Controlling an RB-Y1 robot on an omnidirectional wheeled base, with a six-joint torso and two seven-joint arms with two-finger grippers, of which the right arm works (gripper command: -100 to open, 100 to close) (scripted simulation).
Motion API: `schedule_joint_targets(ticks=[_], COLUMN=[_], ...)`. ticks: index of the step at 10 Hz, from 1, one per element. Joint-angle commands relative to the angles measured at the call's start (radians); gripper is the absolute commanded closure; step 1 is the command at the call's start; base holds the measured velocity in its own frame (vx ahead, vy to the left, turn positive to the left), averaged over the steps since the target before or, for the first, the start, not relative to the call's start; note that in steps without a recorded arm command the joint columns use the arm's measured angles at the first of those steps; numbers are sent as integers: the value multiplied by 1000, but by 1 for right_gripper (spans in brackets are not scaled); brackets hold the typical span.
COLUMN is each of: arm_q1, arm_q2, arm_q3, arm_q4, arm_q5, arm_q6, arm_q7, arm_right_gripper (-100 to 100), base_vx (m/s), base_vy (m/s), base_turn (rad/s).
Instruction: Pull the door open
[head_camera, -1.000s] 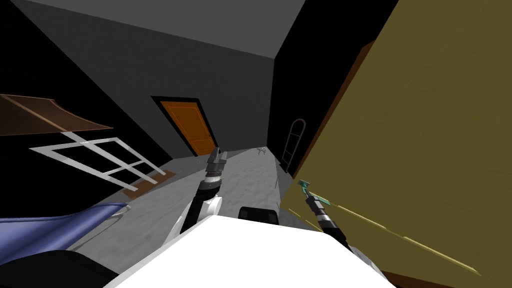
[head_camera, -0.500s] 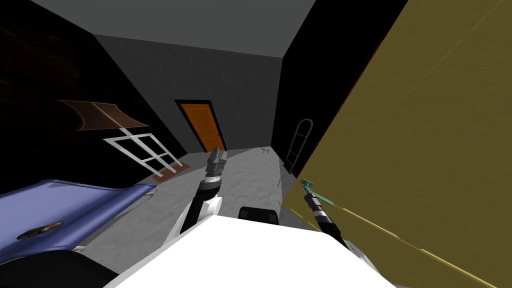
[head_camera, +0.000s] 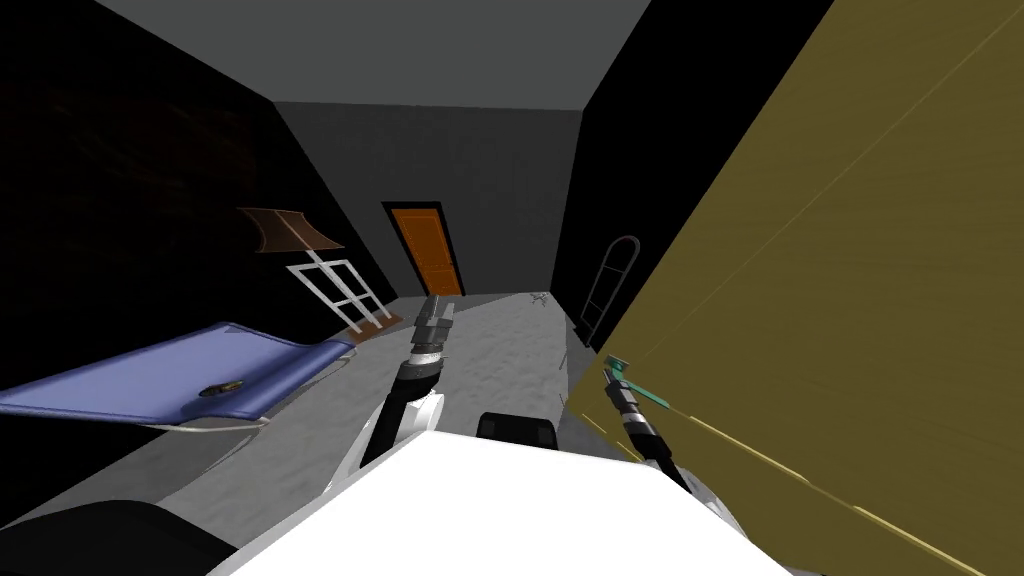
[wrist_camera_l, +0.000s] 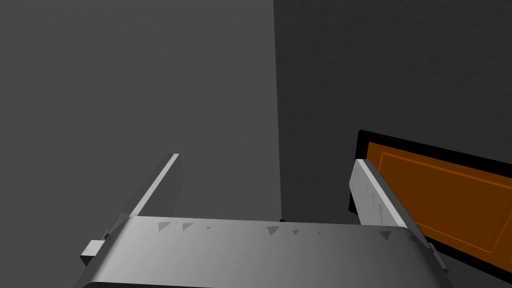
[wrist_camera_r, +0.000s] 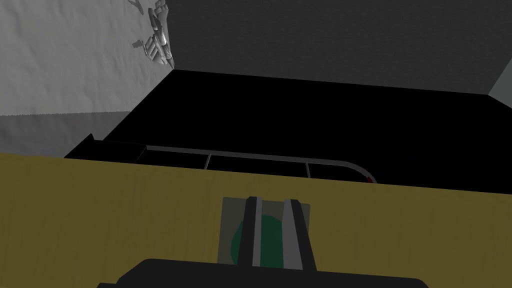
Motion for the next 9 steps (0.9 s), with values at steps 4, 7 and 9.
schedule_joint_targets(ticks=[4, 7, 9], arm_q1=[-42, -59, -67], arm_q2=[33, 48, 54], arm_q3=[-21, -40, -49], arm_q4=[15, 8, 5], arm_q5=[-10, -20, -25], arm_q6=[38, 74, 90], arm_q7=[29, 48, 57], arm_right_gripper=[100, 100, 100], base_vx=[-223, -211, -193], base_vy=[16, -3, 10], base_turn=[109, 49, 8])
